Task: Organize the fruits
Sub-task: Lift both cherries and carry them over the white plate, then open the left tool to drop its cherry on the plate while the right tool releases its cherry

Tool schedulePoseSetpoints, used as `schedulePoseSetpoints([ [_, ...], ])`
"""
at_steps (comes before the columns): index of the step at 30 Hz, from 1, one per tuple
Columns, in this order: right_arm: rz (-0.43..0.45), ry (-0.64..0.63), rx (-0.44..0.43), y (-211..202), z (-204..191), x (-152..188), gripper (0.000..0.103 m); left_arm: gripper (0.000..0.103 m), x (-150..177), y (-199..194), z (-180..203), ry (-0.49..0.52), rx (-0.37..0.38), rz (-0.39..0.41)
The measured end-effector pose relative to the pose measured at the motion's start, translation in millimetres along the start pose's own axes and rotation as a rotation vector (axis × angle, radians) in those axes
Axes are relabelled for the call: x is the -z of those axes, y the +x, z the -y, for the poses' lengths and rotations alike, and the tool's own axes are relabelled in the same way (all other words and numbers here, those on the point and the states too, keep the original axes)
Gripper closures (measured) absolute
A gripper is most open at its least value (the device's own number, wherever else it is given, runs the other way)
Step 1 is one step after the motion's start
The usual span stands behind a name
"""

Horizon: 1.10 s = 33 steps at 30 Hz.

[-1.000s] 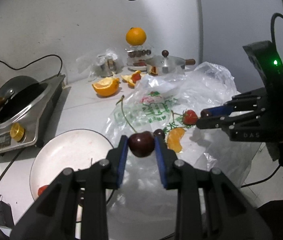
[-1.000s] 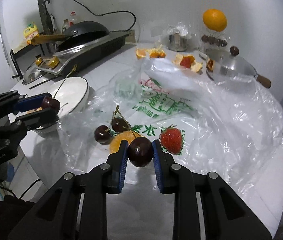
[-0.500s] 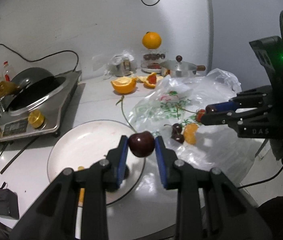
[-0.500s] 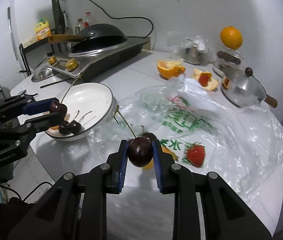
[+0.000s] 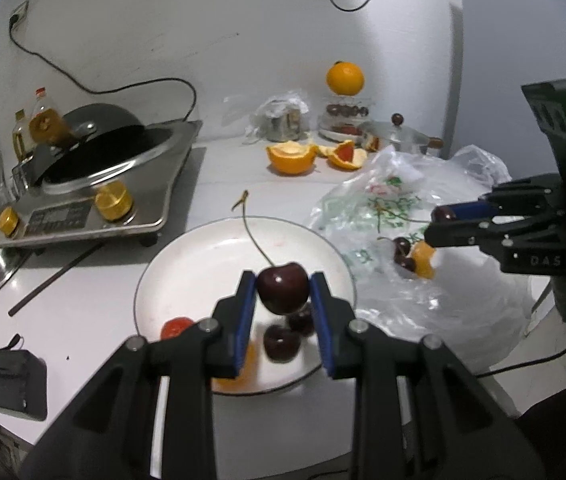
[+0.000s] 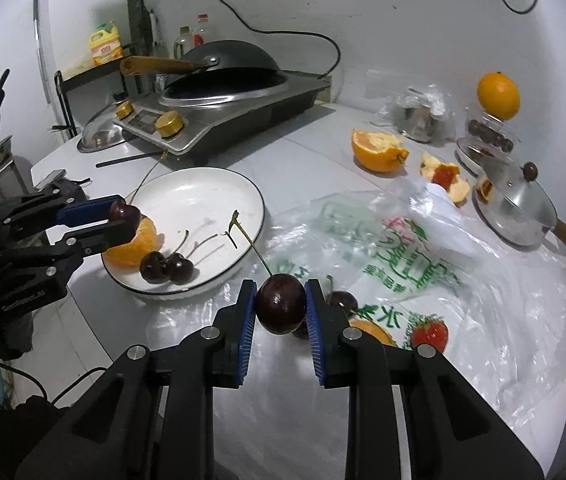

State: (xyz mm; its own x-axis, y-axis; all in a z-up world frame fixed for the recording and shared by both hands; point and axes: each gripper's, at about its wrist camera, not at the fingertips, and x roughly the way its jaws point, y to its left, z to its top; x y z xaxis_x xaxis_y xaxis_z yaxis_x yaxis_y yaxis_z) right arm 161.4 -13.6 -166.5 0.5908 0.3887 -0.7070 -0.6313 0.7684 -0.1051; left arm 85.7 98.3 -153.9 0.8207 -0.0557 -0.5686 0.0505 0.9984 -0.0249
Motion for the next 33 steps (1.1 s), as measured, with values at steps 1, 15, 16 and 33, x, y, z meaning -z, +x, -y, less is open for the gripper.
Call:
schedulePoseSetpoints([
  [1,-0.001,-0.002,-0.002,0.9,-1.1,-1.0,0.077,0.075,0.3,1.0,-2.3,-0.004,-0.001,-0.001],
  [15,-0.005,-0.035,-0.033,20.3,-11.8,-17.2,0.077,0.075,0.8,30.2,-19.6,-0.017,0.001,-0.033],
  [16,-0.005,-0.035,-0.034,21.2,-11.4,-17.8,0.077,0.075,0.2,33.4,-20.1,-0.016,0.003,-0.036],
  [33,-0.004,-0.042,-0.051,34.3,-13.0,-27.5,0.077,0.066,-2.8,64.4,-18.6,-0.003,0.033,-0.087],
])
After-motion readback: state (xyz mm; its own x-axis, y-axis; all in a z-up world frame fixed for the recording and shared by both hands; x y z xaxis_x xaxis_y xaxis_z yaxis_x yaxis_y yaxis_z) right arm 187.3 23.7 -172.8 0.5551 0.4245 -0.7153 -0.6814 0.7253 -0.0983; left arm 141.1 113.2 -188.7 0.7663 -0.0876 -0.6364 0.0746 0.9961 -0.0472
